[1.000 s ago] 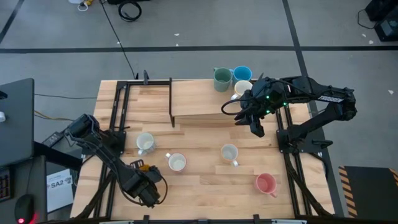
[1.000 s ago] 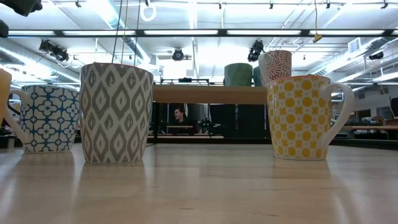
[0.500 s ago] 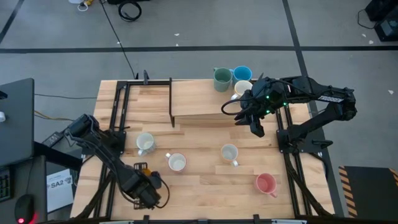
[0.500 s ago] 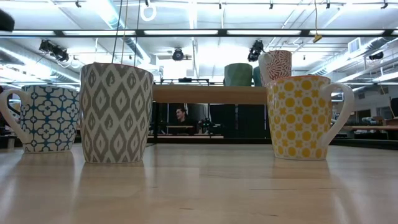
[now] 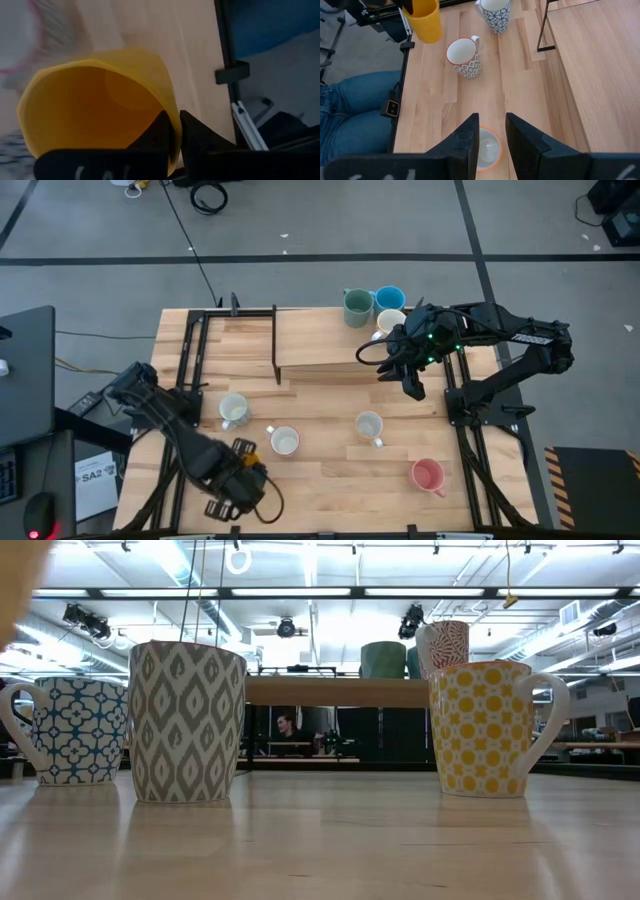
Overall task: Place coffee mugs
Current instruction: Put the yellow mug on the shelf
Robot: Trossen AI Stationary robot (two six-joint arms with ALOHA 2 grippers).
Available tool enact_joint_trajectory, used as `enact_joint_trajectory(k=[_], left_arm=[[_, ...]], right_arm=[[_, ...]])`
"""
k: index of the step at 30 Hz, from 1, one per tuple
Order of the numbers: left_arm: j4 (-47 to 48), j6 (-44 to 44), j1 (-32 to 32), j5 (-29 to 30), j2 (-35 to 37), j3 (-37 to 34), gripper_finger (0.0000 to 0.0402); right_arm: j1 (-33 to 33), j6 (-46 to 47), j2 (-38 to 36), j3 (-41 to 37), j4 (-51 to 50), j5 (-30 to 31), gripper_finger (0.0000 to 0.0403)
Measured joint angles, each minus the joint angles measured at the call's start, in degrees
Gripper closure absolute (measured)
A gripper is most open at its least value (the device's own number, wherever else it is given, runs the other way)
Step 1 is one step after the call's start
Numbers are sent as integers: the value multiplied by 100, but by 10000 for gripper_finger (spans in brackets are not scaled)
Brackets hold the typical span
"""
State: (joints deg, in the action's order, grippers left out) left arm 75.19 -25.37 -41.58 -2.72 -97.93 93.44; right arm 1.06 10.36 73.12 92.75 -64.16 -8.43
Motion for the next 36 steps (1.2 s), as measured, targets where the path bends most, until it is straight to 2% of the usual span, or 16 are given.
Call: enact_joint_trajectory(k=[8,17,22,27,34,36], left_arm=[[1002,1744,1018,389,4,1021,373],[1233,4788,2664,1129,4,1567,373],[1090,6173,3695,1424,4,1718,373],[705,7225,4613,1458,-24,1729,373],[20,8722,5379,1471,-289,1724,373],[-170,8756,5540,1455,-344,1725,373]], right_arm=[[0,-1,0,0,3,0,302],[0,0,0,0,18,30,302],[-2,-1,0,0,22,314,302],[0,-1,0,0,22,332,302],[-1,0,-2,0,32,337,302],[-2,-2,-2,0,58,348,302]])
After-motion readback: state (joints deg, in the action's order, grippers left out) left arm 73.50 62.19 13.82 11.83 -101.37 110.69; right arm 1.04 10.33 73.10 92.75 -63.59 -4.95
